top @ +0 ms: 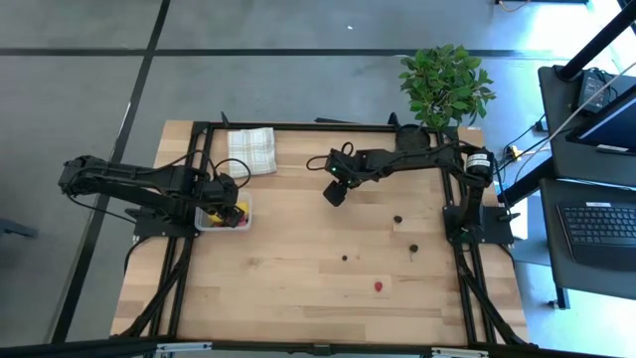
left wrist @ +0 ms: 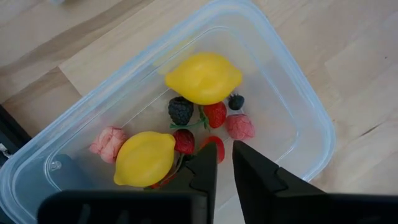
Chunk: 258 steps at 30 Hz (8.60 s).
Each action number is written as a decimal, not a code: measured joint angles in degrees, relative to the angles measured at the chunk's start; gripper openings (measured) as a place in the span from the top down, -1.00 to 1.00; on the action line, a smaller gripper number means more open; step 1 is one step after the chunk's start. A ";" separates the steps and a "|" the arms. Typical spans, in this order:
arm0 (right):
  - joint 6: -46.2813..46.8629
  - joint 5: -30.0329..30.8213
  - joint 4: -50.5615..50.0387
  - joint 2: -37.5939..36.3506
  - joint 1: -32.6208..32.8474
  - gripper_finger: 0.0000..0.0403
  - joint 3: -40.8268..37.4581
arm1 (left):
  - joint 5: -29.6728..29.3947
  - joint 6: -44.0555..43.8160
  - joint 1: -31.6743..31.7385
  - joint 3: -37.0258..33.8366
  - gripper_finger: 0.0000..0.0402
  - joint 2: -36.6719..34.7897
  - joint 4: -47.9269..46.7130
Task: Pick and placing Produce into tupperware
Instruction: Put the pink peach into the transparent bin
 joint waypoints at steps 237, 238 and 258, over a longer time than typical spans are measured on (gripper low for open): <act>-7.74 -20.61 -17.32 3.76 6.03 0.13 33.92 | -54.88 89.61 -21.10 0.14 0.66 -2.03 67.95; -7.82 -20.55 -17.35 3.76 6.00 0.13 33.92 | -55.98 87.82 -21.56 0.14 0.64 -2.03 66.57; -9.11 -20.45 -17.20 3.76 5.99 0.13 34.01 | -52.86 49.26 -26.12 0.05 0.60 -6.56 37.36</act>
